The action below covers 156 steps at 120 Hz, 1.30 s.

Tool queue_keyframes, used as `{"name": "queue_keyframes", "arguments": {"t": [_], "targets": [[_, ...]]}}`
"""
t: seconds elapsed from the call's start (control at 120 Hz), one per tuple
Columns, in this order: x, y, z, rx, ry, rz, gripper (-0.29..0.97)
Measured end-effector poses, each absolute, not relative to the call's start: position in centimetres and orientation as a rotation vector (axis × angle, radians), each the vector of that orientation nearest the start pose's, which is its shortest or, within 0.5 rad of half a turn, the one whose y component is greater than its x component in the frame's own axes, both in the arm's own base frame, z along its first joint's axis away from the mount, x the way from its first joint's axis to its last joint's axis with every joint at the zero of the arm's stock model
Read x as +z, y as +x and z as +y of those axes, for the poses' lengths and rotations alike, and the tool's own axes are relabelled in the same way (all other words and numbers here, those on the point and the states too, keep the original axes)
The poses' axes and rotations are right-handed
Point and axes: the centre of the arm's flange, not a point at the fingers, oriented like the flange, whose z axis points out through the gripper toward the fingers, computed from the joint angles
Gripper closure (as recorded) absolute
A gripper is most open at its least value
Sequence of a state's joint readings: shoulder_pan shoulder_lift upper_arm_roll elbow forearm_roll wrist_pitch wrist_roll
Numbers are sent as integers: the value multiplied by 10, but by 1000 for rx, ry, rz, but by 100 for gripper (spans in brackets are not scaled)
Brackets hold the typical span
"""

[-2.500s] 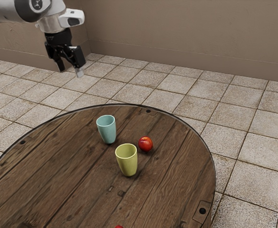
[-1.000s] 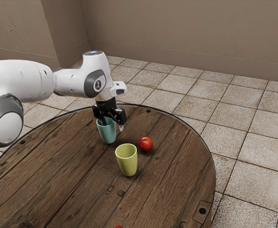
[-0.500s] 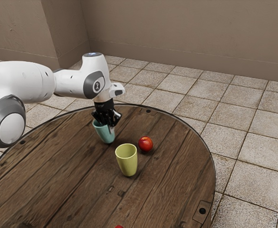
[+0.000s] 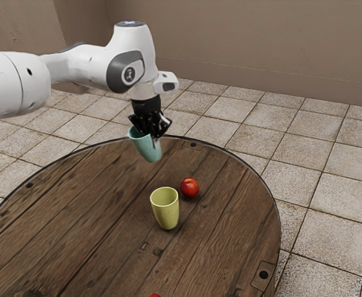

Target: Place the left cup onto the right cup

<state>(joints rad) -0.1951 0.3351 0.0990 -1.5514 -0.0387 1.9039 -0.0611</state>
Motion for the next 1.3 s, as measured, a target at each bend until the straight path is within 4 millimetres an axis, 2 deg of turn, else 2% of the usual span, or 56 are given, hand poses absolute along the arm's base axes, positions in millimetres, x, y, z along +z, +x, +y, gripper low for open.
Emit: {"name": "queue_keyframes", "arguments": {"t": [0.058,0.108,0.225,0.342,0.533,0.667,0.983,1.242,1.3], "targets": [[467,631,-111,28,-3143,131,78],[459,613,-126,97,-3134,164,78],[444,600,-132,175,-3125,153,78],[443,597,-136,186,-3124,137,78],[439,589,-163,203,-3124,166,78],[429,585,-164,237,-3120,143,78],[407,601,-163,188,-3118,94,78],[397,604,-161,179,-3123,62,78],[397,605,-160,177,-3126,54,67]]}}
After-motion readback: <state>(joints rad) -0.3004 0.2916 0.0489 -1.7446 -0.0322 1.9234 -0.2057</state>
